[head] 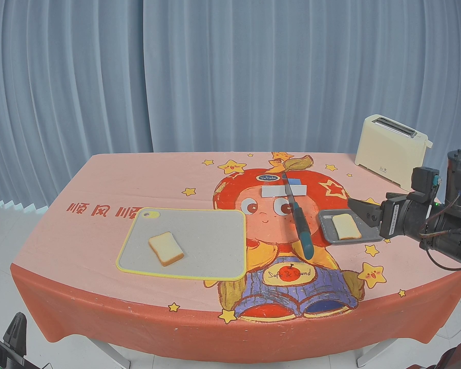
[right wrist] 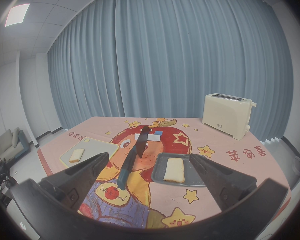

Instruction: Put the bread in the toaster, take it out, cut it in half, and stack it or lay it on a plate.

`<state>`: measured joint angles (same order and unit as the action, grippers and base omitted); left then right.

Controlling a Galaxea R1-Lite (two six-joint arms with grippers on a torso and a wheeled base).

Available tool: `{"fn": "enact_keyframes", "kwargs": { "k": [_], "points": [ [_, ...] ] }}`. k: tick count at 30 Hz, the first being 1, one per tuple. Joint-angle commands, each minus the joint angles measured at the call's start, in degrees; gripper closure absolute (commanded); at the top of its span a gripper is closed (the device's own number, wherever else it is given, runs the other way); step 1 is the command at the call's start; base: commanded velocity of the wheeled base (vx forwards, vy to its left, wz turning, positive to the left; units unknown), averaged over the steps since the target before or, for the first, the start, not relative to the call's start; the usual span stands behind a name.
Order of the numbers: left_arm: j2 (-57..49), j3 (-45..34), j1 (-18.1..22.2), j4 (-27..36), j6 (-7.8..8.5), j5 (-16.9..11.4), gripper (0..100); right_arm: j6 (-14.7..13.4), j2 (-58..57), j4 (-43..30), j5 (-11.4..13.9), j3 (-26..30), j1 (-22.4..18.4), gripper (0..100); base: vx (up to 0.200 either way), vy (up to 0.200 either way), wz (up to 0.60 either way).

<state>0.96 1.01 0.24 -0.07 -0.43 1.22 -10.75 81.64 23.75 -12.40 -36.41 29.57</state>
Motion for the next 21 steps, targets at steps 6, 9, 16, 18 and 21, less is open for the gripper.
{"fn": "enact_keyframes", "kwargs": {
  "k": [6,9,16,18,21],
  "points": [
    [0.1,-1.0,0.0,0.0,-0.10,-0.1,100,0.1,0.0,0.1,0.0,0.3,1.4,0,0.000,0.000,0.00],
    [0.1,-1.0,0.0,0.0,-0.10,-0.1,100,0.1,0.2,0.1,0.0,0.3,1.5,0,0.000,0.000,0.00],
    [0.1,-1.0,0.0,0.0,-0.10,-0.1,100,0.1,0.3,0.1,0.0,0.3,2.4,0,0.000,0.000,0.00],
    [0.1,-1.0,0.0,0.0,-0.10,-0.1,100,0.1,0.4,0.1,0.0,0.4,2.6,0,0.000,0.200,0.00],
    [0.1,-1.0,0.0,0.0,-0.10,-0.1,100,0.1,0.3,0.1,0.0,0.4,3.4,0,0.000,0.200,0.00]
  ]
}}
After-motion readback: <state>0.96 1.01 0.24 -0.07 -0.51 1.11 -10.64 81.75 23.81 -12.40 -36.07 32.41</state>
